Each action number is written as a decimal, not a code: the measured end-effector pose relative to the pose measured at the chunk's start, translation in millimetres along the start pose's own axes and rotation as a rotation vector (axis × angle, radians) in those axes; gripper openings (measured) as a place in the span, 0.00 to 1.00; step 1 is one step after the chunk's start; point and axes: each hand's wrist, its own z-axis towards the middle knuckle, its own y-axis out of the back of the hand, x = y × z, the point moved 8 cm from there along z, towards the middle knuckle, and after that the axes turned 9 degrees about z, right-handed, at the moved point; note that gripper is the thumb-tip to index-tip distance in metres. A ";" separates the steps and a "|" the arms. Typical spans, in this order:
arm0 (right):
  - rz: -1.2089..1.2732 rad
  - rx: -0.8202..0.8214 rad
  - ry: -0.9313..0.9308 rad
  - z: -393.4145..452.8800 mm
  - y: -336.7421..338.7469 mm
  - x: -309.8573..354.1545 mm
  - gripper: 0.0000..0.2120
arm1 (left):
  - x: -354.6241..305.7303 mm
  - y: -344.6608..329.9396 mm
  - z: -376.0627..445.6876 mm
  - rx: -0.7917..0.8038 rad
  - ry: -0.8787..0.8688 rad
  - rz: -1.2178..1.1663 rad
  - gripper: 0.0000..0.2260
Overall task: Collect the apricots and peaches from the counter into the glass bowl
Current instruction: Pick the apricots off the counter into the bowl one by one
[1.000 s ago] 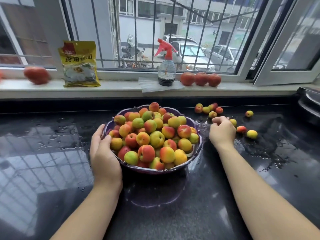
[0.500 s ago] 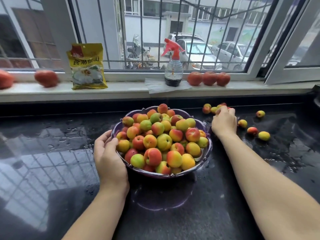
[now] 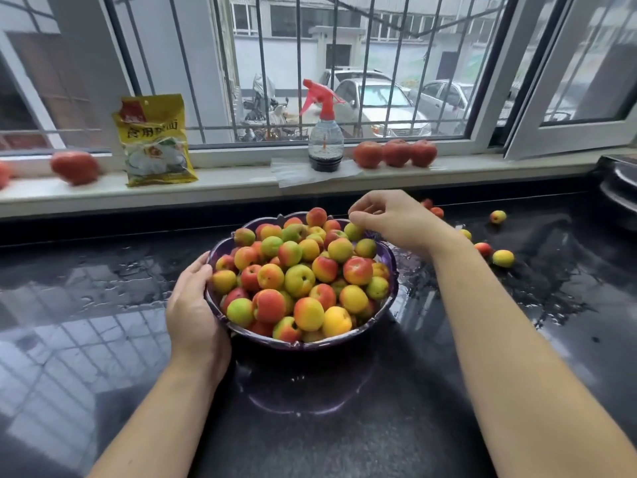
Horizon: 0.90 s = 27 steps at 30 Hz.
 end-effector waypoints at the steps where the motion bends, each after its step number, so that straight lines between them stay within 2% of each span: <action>1: 0.006 -0.076 0.025 2.5 8.5 -1.7 0.04 | -0.4 -0.7 -1.1 0.003 0.000 0.003 0.17; 3: 0.040 -0.262 0.035 8.2 27.0 -11.0 0.04 | -1.7 -2.2 -3.3 0.012 -0.006 0.007 0.18; 6: 0.260 -0.427 -0.093 13.5 37.5 -48.4 0.05 | -3.1 -4.5 -6.6 0.040 -0.015 0.001 0.23; 10: 0.011 -0.523 -0.265 3.9 32.9 -94.1 0.10 | -2.3 -7.7 -8.9 0.082 -0.017 0.020 0.24; 15: -0.128 -0.563 -0.312 1.1 31.9 -111.7 0.13 | -0.4 -6.4 -6.1 0.063 -0.050 0.045 0.18; 18: -0.308 -0.567 -0.302 17.7 35.1 -108.0 0.15 | 3.8 -4.1 -1.1 0.057 -0.051 0.060 0.14; 23: -0.701 -0.427 -0.297 55.3 37.0 -112.2 0.27 | 4.0 -2.6 0.0 0.061 -0.062 0.094 0.14; 25: -0.770 -0.388 -0.282 65.3 35.8 -118.0 0.27 | 1.5 -3.5 -1.6 0.053 -0.059 0.094 0.13; 27: -0.790 -0.403 -0.273 68.0 35.0 -120.9 0.22 | -0.1 -4.1 -2.6 0.042 -0.056 0.091 0.13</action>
